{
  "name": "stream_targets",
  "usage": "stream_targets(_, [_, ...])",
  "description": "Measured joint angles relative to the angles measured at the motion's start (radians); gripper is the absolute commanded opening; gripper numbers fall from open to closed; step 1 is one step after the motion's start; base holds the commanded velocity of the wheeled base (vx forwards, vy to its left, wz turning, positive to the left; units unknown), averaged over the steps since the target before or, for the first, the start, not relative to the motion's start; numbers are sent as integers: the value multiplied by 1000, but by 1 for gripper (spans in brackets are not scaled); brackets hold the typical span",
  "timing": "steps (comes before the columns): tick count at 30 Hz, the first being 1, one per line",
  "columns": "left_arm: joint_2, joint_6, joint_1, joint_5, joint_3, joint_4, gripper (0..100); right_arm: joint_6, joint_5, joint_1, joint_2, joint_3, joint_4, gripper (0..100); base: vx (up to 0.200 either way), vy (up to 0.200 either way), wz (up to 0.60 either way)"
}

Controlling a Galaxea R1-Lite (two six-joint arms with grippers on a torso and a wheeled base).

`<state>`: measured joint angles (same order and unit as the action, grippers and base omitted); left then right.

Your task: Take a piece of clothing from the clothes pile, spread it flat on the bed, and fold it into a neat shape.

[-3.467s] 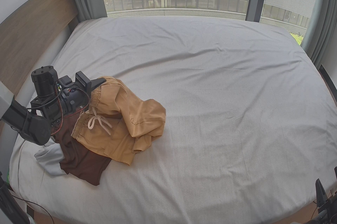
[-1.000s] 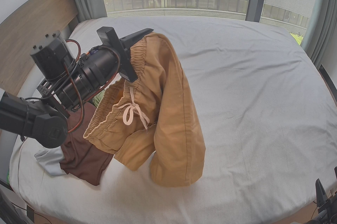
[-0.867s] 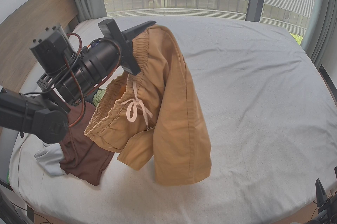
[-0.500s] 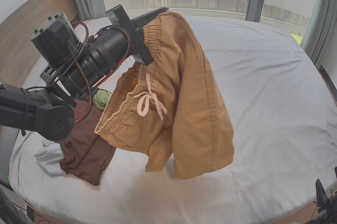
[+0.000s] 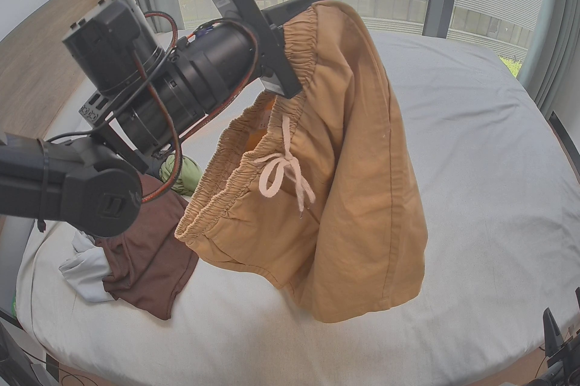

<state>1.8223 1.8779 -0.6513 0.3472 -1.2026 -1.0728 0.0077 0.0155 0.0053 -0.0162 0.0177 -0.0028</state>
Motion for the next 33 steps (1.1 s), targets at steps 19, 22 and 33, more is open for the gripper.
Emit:
stream_targets(19, [90,-46,-10,-47,24,-17,0,0,0,0,0,0,0,100,0,0,0])
stream_targets(22, [92,-64,-10,-48,41,-28,0,0,0,0,0,0,0,100,0,0,0])
stream_targets(33, [76,-197,-17,-46,147,-77,0,0,0,0,0,0,0,100,0,0,0])
